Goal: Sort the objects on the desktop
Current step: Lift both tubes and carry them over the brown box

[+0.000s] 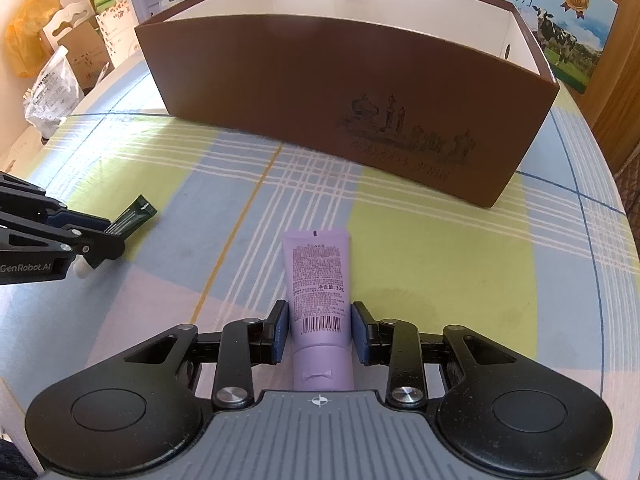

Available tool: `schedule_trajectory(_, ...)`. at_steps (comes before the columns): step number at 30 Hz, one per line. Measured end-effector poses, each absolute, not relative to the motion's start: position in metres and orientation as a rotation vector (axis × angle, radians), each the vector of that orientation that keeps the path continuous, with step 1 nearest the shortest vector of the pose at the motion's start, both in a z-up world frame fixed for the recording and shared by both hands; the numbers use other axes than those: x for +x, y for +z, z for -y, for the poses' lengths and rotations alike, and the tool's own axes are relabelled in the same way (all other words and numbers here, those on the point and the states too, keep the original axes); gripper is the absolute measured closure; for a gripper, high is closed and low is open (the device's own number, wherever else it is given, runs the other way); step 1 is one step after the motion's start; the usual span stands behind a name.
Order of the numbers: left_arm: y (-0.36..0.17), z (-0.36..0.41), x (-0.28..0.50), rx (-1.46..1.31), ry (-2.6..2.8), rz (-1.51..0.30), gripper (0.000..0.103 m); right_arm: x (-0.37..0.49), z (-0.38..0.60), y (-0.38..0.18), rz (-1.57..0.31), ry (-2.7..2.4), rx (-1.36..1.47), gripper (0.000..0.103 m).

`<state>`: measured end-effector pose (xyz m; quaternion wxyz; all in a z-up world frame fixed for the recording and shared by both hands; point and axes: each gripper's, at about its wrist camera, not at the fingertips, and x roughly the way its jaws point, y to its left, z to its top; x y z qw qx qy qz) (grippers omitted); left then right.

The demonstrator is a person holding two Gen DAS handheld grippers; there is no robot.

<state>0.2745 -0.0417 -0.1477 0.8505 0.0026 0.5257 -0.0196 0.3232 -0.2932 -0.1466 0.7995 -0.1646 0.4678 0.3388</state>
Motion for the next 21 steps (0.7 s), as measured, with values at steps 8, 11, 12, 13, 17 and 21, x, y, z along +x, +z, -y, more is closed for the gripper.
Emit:
schedule_trajectory(8, -0.133, 0.045, 0.277, 0.002, -0.052, -1.067, 0.09, 0.322, 0.292, -0.132, -0.978, 0.745, -0.334, 0.073)
schedule_trajectory(11, -0.125, 0.046, 0.278, -0.001, -0.059, -1.045, 0.09, 0.322, 0.292, -0.124, -0.965, 0.755, -0.324, 0.073)
schedule_trajectory(12, -0.121, 0.047, 0.278, -0.002, -0.061, -1.037, 0.09, 0.321, 0.292, -0.121, -0.96, 0.76, -0.319, 0.073)
schedule_trajectory(13, -0.118, 0.047, 0.278, -0.004, -0.064, -1.028, 0.09, 0.322, 0.291, -0.119, -0.956, 0.765, -0.315, 0.073)
schedule_trajectory(17, -0.102, 0.05, 0.279, -0.007, -0.076, -0.988, 0.09, 0.321, 0.29, -0.105, -0.929, 0.789, -0.293, 0.073)
schedule_trajectory(21, -0.085, 0.051, 0.282, -0.015, -0.092, -0.949, 0.09, 0.32, 0.29, -0.09, -0.897, 0.817, -0.268, 0.073)
